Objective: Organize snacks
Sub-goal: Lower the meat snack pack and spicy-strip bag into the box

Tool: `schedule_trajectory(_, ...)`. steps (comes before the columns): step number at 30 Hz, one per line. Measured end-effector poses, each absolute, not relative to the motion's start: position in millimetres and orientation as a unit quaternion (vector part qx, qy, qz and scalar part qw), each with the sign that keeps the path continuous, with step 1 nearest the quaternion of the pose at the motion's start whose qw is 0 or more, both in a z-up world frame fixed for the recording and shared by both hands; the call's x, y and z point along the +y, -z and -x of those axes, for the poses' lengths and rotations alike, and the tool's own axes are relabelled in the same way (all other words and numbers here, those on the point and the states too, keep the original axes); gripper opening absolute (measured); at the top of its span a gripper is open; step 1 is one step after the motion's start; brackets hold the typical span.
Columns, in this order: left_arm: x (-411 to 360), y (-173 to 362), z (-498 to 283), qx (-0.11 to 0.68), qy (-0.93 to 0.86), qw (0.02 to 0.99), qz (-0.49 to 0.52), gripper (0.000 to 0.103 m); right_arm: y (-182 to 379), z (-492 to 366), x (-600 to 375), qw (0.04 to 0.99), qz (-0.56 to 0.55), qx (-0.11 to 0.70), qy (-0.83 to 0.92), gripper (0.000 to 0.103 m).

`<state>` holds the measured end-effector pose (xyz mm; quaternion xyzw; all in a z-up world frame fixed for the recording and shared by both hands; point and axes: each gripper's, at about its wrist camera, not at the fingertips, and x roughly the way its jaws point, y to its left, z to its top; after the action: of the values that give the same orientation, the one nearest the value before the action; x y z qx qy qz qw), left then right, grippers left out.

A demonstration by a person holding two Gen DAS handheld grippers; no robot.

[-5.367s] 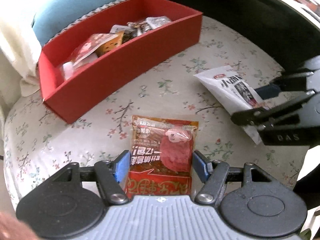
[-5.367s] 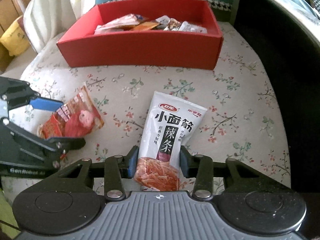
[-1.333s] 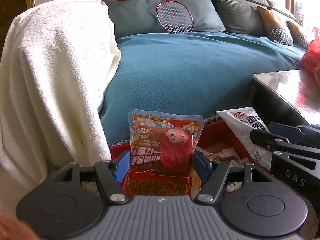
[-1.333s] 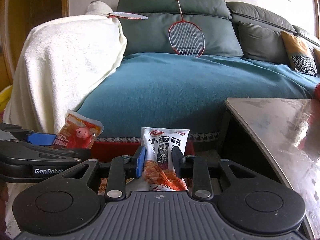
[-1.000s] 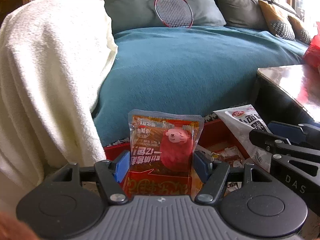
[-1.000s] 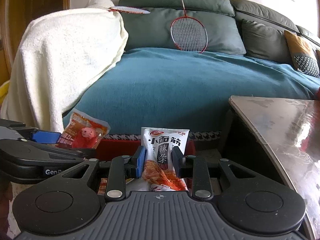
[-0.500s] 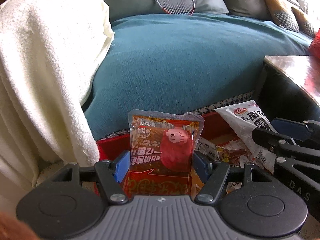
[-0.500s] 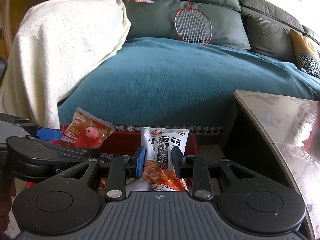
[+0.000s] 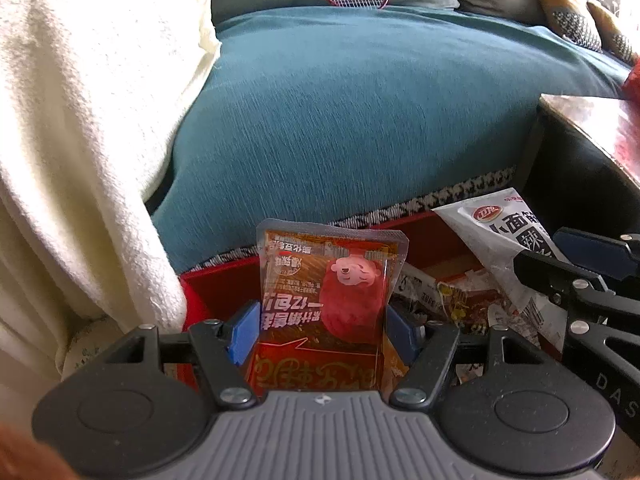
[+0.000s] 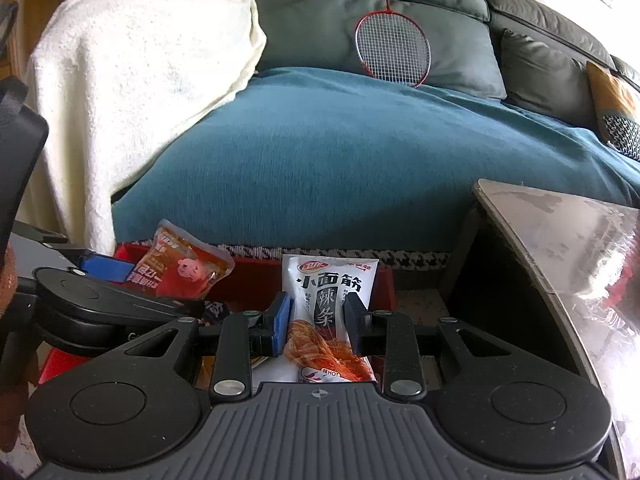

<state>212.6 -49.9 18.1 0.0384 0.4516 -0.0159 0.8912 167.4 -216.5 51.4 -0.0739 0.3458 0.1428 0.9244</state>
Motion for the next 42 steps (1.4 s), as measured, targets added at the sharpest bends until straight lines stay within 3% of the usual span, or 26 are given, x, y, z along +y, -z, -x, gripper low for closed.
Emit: schedule_trajectory(42, -53, 5, -221, 0.512, 0.034, 0.858, -0.042, 0.061, -26, -174, -207, 0.903, 0.103, 0.388, -0.15, 0.037)
